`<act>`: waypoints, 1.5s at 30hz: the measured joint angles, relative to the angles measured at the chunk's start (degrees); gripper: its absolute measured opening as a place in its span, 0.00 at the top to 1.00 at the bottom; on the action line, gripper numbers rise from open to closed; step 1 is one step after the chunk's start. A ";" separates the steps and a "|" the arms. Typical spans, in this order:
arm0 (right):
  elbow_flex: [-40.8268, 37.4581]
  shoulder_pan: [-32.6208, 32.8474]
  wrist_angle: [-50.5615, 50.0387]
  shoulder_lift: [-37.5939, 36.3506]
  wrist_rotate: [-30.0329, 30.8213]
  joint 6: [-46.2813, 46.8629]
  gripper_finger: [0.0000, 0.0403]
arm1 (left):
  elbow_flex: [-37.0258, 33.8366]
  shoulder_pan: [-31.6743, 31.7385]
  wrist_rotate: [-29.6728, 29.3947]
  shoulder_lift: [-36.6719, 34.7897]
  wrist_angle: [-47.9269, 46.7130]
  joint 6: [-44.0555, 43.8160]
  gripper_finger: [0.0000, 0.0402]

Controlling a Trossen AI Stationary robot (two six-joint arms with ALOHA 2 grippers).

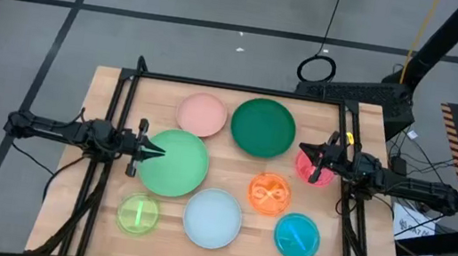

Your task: Stack plastic plates

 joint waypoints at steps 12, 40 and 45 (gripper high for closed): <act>0.00 0.02 -0.02 -0.01 -0.02 -0.02 0.96 | 0.00 0.02 0.00 -0.01 -0.01 0.02 0.88; 0.00 0.00 0.88 0.01 1.56 35.00 0.96 | 0.02 0.06 -0.06 -0.04 25.01 -8.87 0.88; 0.00 0.00 1.06 0.01 2.09 30.87 0.96 | 0.02 0.09 -1.14 -0.03 24.17 -11.09 0.88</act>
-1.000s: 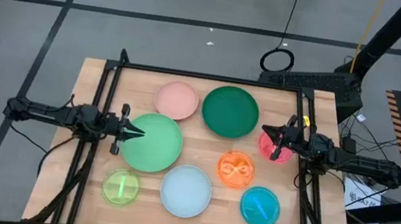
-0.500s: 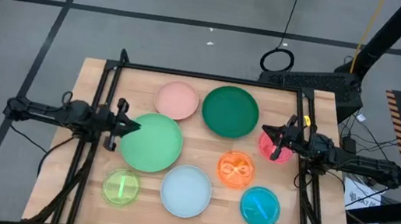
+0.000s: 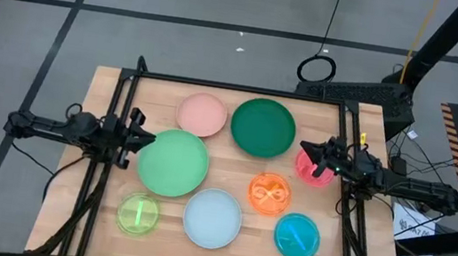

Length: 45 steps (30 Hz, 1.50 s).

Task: Stack plastic plates
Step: Stack the green plate on top of the dark green plate

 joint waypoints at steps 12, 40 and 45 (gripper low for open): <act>0.00 1.14 12.42 5.93 -1.94 -3.66 0.96 | 0.00 0.00 -9.82 7.08 0.26 -20.75 0.88; 23.77 1.14 -35.77 16.17 1.12 -6.76 0.96 | 47.19 17.96 -2.56 61.90 -78.55 -17.77 0.88; 23.78 1.16 -36.06 16.17 -0.78 -6.45 0.96 | 47.19 26.24 -1.54 69.74 -80.14 -15.51 0.88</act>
